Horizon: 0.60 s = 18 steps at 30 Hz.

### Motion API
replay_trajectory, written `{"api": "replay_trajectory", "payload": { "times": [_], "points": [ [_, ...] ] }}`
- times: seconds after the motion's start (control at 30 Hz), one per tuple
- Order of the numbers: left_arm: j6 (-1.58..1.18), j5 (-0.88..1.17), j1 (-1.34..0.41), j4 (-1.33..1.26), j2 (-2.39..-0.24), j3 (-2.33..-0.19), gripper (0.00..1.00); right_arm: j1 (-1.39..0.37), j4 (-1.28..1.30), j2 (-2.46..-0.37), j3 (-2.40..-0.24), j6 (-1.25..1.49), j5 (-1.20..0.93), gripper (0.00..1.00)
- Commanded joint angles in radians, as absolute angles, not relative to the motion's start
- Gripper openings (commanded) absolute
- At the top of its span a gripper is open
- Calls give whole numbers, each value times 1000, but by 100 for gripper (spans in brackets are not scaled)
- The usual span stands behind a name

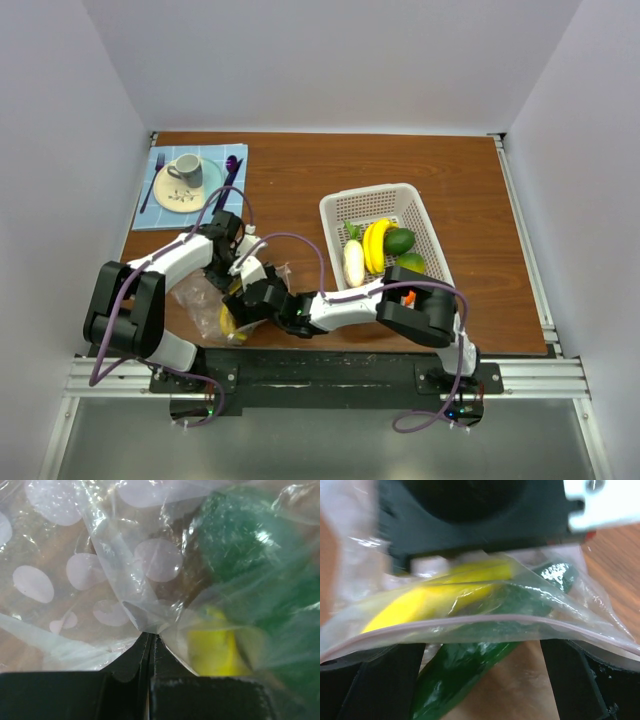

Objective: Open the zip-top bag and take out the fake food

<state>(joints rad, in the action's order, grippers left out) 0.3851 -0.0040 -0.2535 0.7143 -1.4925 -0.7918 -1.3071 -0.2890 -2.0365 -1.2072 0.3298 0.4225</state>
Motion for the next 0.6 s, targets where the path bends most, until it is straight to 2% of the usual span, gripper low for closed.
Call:
{"api": "replay_trajectory", "payload": {
  "times": [0.0,0.2,0.27,0.3,0.37,0.5,0.57],
  "points": [
    [390,26,-250,724,-1470,-773,0,-1307,-186,-2046,-1215,370,540,98],
    [391,17,-249,718,-1471,-769,0,-1307,-253,-1973,-1089,390,519,93],
    [393,8,-249,715,-1476,-770,0,-1308,-299,-1916,-1025,385,505,85],
    [393,3,-249,709,-1477,-770,0,-1308,-316,-1895,-1003,382,494,77],
    [393,3,-249,703,-1480,-772,0,-1308,-324,-1837,-959,377,480,67],
    [391,-28,-244,670,-1493,-765,0,-1308,-288,-1735,-907,348,430,35],
    [391,-54,-238,654,-1503,-762,0,-1308,-246,-1688,-882,335,416,26]
  ]
}}
